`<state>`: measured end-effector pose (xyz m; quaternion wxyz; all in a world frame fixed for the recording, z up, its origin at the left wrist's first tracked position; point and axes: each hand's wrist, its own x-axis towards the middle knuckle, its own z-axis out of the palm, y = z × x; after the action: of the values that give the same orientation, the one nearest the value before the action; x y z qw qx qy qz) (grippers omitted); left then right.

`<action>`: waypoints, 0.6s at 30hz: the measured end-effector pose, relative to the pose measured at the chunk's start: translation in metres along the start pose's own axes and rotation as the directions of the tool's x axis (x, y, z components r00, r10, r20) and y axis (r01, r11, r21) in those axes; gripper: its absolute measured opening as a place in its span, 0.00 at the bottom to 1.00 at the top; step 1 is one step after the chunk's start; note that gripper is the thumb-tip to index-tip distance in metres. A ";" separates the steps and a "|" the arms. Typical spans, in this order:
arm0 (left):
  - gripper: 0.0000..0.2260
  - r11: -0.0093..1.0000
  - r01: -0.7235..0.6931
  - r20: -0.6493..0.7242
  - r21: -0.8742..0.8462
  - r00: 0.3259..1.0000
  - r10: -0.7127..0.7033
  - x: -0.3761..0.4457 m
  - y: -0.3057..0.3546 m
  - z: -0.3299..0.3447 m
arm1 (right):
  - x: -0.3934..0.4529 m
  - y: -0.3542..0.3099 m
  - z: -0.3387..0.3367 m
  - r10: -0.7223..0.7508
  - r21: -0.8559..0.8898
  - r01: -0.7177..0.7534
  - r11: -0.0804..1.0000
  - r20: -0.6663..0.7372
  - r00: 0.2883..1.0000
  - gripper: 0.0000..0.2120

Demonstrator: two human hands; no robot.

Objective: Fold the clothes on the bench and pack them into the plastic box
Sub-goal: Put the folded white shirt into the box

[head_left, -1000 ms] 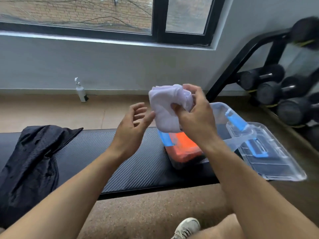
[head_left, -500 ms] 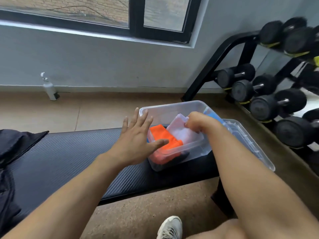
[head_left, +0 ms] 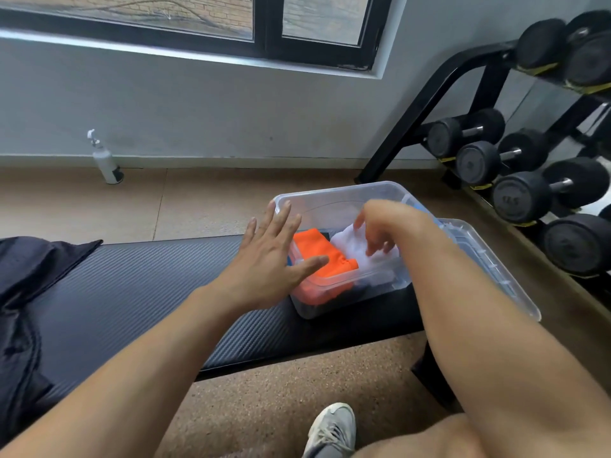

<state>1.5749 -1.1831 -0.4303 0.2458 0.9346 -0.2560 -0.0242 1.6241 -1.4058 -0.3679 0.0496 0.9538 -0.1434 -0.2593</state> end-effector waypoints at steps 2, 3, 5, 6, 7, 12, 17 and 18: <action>0.41 1.000 -0.008 0.005 -0.017 1.000 0.008 -0.001 0.000 0.001 | 0.003 0.001 0.015 0.054 -0.006 -0.054 0.999 0.105 0.993 0.30; 0.42 0.999 -0.012 0.009 -0.030 1.000 0.012 -0.001 -0.001 0.000 | 0.003 0.003 0.018 0.063 0.007 -0.064 0.998 0.118 0.991 0.31; 0.45 0.998 -0.022 0.011 -0.060 1.000 0.023 -0.003 -0.002 -0.001 | 0.000 0.006 0.015 0.070 0.039 -0.074 0.996 0.099 0.993 0.32; 0.46 0.997 -0.030 0.000 -0.072 1.000 0.030 -0.005 -0.004 -0.002 | -0.003 0.006 0.012 0.067 0.047 -0.071 0.996 0.085 0.994 0.32; 0.47 0.996 -0.040 -0.021 -0.084 0.999 0.038 -0.006 -0.006 -0.002 | -0.006 0.004 0.009 0.057 0.051 -0.061 0.997 0.073 0.996 0.33; 0.45 0.994 -0.028 -0.147 -0.109 0.989 0.012 -0.016 -0.024 -0.013 | -0.037 -0.009 -0.010 -0.042 0.025 0.050 0.998 -0.248 0.968 0.33; 0.36 0.988 0.132 -0.188 -0.075 0.972 -0.144 -0.042 -0.057 -0.032 | -0.065 -0.062 -0.015 -0.163 0.198 0.398 0.896 -0.686 0.709 0.30; 0.37 0.981 0.179 -0.194 -0.073 0.962 -0.190 -0.048 -0.065 -0.036 | -0.073 -0.084 -0.012 -0.209 0.197 0.505 0.840 -0.742 0.637 0.28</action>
<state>1.5696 -1.0948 -0.4331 0.2927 0.9449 -0.1410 0.0401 1.5909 -1.3038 -0.3362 -0.1432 0.9781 0.0336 0.1473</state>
